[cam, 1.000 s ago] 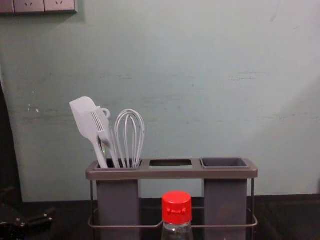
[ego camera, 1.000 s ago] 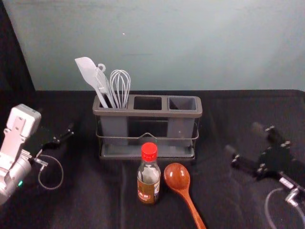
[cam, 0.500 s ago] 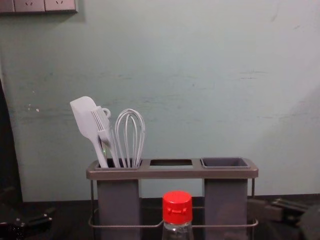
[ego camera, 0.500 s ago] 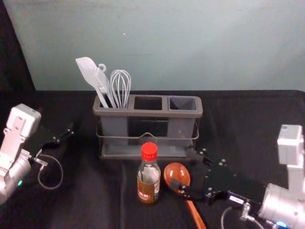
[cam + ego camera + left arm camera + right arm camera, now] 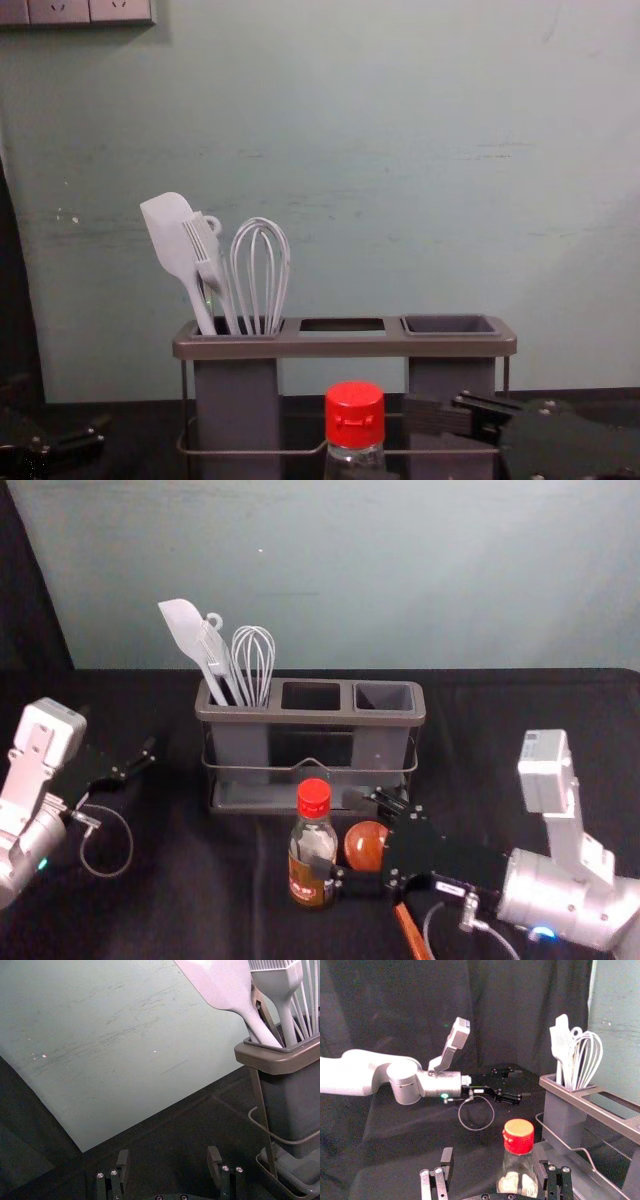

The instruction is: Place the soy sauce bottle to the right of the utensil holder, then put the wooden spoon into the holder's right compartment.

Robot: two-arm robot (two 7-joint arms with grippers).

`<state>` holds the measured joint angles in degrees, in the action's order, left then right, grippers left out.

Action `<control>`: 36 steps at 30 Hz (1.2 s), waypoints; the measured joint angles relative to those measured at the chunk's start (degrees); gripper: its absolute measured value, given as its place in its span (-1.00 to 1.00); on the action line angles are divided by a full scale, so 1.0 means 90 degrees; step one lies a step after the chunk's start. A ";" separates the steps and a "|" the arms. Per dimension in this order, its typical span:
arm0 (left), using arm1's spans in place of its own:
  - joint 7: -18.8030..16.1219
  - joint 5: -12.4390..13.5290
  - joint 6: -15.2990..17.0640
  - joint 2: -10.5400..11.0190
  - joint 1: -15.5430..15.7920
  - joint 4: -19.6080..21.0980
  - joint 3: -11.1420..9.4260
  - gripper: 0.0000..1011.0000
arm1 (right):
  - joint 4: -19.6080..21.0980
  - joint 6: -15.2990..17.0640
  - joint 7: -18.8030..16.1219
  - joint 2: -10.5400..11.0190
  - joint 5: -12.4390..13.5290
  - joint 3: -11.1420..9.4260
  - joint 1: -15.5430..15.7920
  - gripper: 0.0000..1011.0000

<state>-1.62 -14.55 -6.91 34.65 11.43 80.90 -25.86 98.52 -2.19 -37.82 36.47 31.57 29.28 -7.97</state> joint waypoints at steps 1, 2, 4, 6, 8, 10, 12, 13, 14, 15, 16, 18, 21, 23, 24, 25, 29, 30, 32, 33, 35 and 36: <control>0.0000 0.0000 0.0000 0.0000 0.0000 0.0000 0.0000 1.00 | -0.0018 0.0005 -0.0002 -0.0021 -0.0009 0.0013 -0.0027 0.98; 0.0000 0.0000 0.0000 0.0000 0.0000 0.0000 0.0000 1.00 | -0.0040 0.0009 -0.0004 -0.0042 -0.0017 0.0029 -0.0057 0.98; 0.0000 0.0000 0.0000 0.0000 0.0000 0.0000 0.0000 1.00 | -0.0087 0.0013 -0.0008 -0.0084 -0.0037 0.0057 -0.0108 0.98; 0.0000 0.0000 0.0000 0.0000 0.0000 0.0000 0.0000 1.00 | -0.0191 0.0029 -0.0022 -0.0168 -0.0042 0.0109 -0.0203 0.98; 0.0000 0.0000 0.0000 0.0000 0.0000 0.0000 0.0000 1.00 | -0.0237 0.0036 -0.0032 -0.0210 -0.0040 0.0131 -0.0246 0.98; 0.0000 0.0000 0.0000 0.0000 0.0000 0.0000 0.0000 1.00 | -0.0293 0.0044 -0.0033 -0.0272 -0.0039 0.0160 -0.0315 0.98; 0.0000 0.0000 0.0000 0.0000 0.0000 0.0000 0.0000 1.00 | -0.0351 0.0056 -0.0031 -0.0327 -0.0045 0.0189 -0.0381 0.98; 0.0000 0.0000 0.0000 0.0000 0.0000 0.0000 0.0000 1.00 | -0.0370 0.0062 -0.0028 -0.0347 -0.0050 0.0202 -0.0407 0.98; 0.0000 0.0000 0.0000 0.0000 0.0000 0.0000 0.0000 1.00 | -0.0389 0.0069 -0.0023 -0.0367 -0.0057 0.0213 -0.0432 0.98; 0.0000 0.0000 0.0000 0.0000 0.0000 0.0000 0.0000 1.00 | -0.0412 0.0076 -0.0016 -0.0386 -0.0068 0.0226 -0.0457 0.98; 0.0000 0.0000 0.0000 0.0000 0.0000 0.0000 0.0000 1.00 | -0.0446 0.0082 -0.0004 -0.0416 -0.0102 0.0246 -0.0500 0.98; 0.0000 0.0000 0.0000 0.0000 0.0000 0.0000 0.0000 1.00 | -0.0495 0.0085 0.0011 -0.0452 -0.0144 0.0275 -0.0554 0.98; 0.0000 0.0000 0.0000 0.0000 0.0000 0.0000 0.0000 1.00 | -0.0611 0.0091 0.0039 -0.0541 -0.0223 0.0330 -0.0670 0.98; 0.0000 0.0000 0.0000 0.0000 0.0000 0.0000 0.0000 1.00 | -0.0655 0.0084 0.0041 -0.0574 -0.0245 0.0347 -0.0699 0.98; 0.0000 0.0000 0.0000 0.0000 0.0000 0.0000 0.0000 1.00 | -0.0693 0.0067 0.0042 -0.0602 -0.0259 0.0361 -0.0725 0.98; 0.0000 0.0000 0.0000 0.0000 0.0000 0.0000 0.0000 1.00 | -0.0693 0.0067 0.0042 -0.0602 -0.0259 0.0361 -0.0725 0.98; 0.0000 0.0000 0.0000 0.0000 0.0000 0.0000 0.0000 1.00 | -0.0779 -0.0007 0.0106 -0.0680 -0.0361 0.0386 -0.0770 0.98; 0.0000 0.0000 0.0000 0.0000 0.0000 0.0000 0.0000 1.00 | -0.0791 -0.0018 0.0119 -0.0691 -0.0375 0.0388 -0.0774 0.98; 0.0000 0.0000 0.0000 0.0000 0.0000 0.0000 0.0000 1.00 | -0.0790 -0.0018 0.0119 -0.0687 -0.0376 0.0388 -0.0773 0.98; 0.0000 0.0000 0.0000 0.0000 0.0000 0.0000 0.0000 1.00 | -0.0788 -0.0019 0.0119 -0.0685 -0.0376 0.0388 -0.0772 0.98; 0.0000 0.0000 0.0000 0.0000 0.0000 0.0000 0.0000 1.00 | -0.0783 -0.0017 0.0118 -0.0680 -0.0375 0.0386 -0.0770 0.98; 0.0000 0.0000 0.0000 0.0000 0.0000 0.0000 0.0000 1.00 | -0.0781 -0.0017 0.0117 -0.0679 -0.0372 0.0386 -0.0769 0.98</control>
<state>-1.62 -14.55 -6.91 34.65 11.43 80.90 -25.86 91.49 -2.34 -36.77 30.36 28.22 32.76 -14.89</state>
